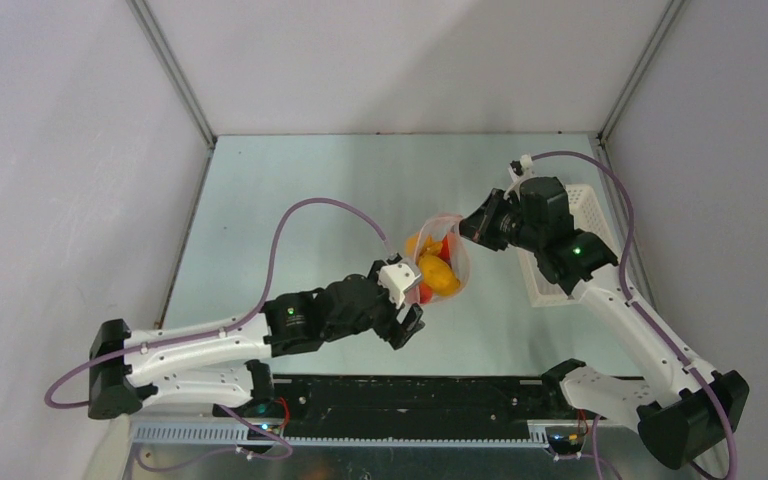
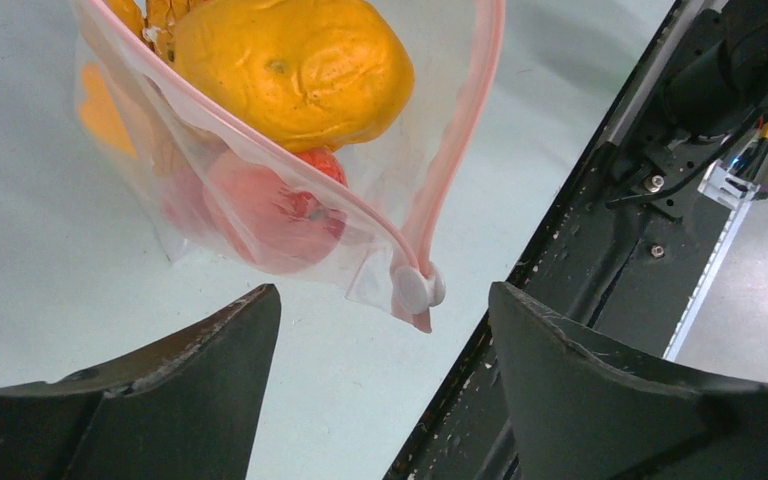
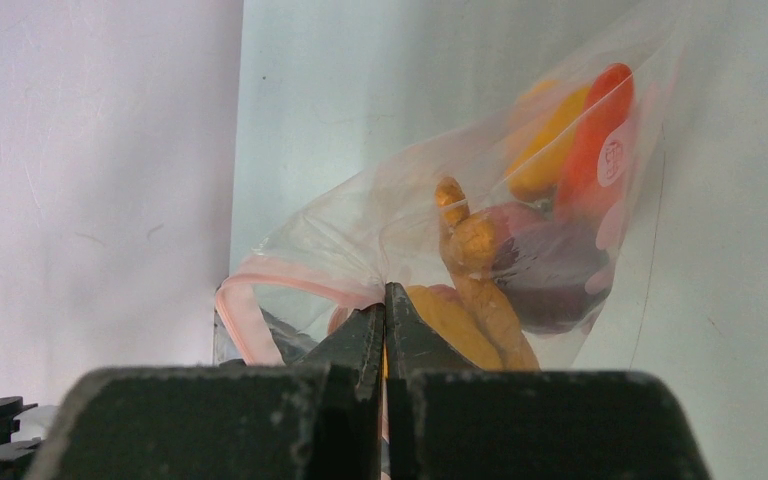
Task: Place the food in the zip-top bag and seal the zipper
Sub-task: Zip the zipper food storage bag at the center of the board.
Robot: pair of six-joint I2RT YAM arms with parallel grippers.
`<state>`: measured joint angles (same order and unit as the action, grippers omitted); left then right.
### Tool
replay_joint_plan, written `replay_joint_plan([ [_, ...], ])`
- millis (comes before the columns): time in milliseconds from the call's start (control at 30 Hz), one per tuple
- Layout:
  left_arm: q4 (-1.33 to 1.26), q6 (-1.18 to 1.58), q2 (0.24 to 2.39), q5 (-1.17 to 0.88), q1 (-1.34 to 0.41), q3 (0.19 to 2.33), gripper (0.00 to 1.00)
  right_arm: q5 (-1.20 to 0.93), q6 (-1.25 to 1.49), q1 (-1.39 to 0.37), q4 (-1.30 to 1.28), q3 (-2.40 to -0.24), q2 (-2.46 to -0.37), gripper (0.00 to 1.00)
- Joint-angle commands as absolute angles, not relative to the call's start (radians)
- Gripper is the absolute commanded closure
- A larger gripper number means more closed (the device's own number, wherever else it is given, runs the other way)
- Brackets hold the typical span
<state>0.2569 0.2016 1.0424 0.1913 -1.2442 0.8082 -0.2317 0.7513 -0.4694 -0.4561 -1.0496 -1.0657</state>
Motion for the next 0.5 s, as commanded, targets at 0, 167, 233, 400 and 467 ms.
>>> replay_joint_plan([
  [0,0.234,0.199,1.067,0.305,-1.276,0.863,0.23,-0.200,0.776,-0.482,-0.425,-1.076,-1.052,1.00],
  [167,0.233,0.188,1.141,0.334,-1.281,0.903,0.37,-0.185,0.788,-0.488,-0.409,-1.052,-1.032,1.00],
  [233,0.237,0.185,1.170,0.344,-1.282,0.921,0.40,-0.179,0.792,-0.486,-0.403,-1.040,-1.022,1.00],
  [400,0.211,0.180,1.212,0.398,-1.281,0.931,0.53,-0.178,0.792,-0.483,-0.398,-1.028,-1.007,1.00],
  [467,0.215,0.175,1.218,0.405,-1.281,0.936,0.64,-0.179,0.790,-0.473,-0.400,-1.025,-1.003,1.00],
])
